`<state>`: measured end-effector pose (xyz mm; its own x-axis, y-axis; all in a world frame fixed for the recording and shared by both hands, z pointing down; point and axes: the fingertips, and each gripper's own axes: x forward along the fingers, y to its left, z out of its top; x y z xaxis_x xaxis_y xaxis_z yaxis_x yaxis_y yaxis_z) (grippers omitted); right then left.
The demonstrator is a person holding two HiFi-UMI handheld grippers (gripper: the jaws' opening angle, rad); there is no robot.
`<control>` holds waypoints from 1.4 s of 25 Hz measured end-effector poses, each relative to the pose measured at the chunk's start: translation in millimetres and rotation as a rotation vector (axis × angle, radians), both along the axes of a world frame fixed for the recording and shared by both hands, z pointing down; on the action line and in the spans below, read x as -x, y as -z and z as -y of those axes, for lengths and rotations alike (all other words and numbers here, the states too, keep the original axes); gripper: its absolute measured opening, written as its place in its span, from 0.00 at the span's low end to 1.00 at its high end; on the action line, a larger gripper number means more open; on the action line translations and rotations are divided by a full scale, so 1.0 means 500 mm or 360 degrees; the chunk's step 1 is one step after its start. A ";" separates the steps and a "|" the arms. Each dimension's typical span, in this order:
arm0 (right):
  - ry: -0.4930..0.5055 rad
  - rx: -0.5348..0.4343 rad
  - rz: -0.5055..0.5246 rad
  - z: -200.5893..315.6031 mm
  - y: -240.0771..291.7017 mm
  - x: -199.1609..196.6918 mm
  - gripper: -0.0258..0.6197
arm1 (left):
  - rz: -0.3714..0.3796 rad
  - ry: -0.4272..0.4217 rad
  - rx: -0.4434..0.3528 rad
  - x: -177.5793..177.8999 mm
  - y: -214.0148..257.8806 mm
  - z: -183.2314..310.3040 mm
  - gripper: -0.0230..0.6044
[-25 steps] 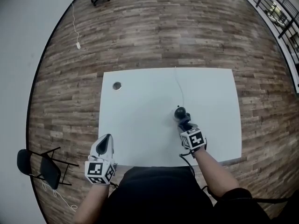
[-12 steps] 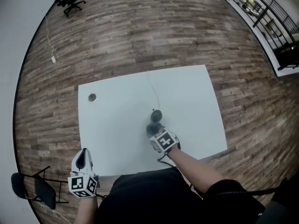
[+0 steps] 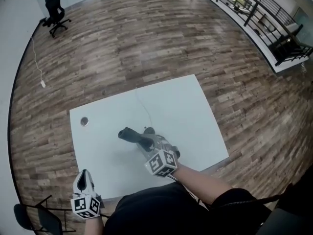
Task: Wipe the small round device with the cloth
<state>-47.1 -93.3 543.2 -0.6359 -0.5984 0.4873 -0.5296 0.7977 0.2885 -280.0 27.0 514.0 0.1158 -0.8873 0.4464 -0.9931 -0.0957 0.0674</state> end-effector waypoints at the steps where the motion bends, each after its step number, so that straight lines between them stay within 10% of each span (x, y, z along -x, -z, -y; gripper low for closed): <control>1: -0.0090 -0.0132 -0.0064 0.025 0.018 -0.023 0.16 | -0.0005 -0.0007 -0.0006 -0.004 0.000 0.004 0.05; 8: -0.0131 -0.0100 -0.0544 0.086 -0.095 -0.077 0.16 | -0.0016 0.0005 -0.0033 -0.001 0.002 -0.005 0.05; 29: 0.0233 -0.0020 -0.0732 -0.003 -0.187 -0.003 0.16 | 0.0012 0.0163 0.0004 0.030 0.001 -0.084 0.05; 35: 0.0340 0.0224 -0.0842 -0.062 -0.287 -0.013 0.16 | 0.0027 0.0175 0.0005 0.040 0.003 -0.094 0.05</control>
